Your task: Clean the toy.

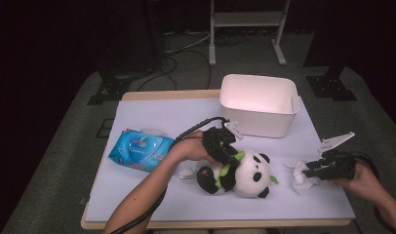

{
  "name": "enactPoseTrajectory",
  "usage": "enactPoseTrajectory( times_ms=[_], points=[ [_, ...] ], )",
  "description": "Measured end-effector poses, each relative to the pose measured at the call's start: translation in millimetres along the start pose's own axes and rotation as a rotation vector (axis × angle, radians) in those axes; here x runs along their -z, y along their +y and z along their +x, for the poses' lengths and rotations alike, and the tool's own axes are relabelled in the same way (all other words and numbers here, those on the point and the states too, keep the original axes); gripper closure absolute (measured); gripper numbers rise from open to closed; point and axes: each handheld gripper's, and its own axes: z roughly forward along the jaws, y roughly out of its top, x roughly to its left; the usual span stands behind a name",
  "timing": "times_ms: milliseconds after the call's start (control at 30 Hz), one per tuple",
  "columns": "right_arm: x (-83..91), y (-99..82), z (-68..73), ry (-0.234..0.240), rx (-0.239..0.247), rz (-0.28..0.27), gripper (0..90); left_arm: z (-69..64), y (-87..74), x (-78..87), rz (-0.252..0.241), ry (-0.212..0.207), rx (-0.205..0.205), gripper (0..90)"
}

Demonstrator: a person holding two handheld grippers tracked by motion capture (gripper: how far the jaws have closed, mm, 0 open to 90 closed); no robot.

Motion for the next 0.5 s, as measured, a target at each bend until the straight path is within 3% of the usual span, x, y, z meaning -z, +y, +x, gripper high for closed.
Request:
enactPoseTrajectory(
  times_ms=[233, 500],
  points=[
    [13.4, 8.4, 2.4, 0.002, 0.017, -0.028, 57.5, -0.2, 1.1, 0.3, 0.005, -0.001, 0.003, 57.5],
    [10.7, 23.5, 10.5, 0.023, 0.058, -0.047, 55.8, 0.2, 0.2, 11.0, -0.023, 0.006, 0.004, 52.5]
  ],
)
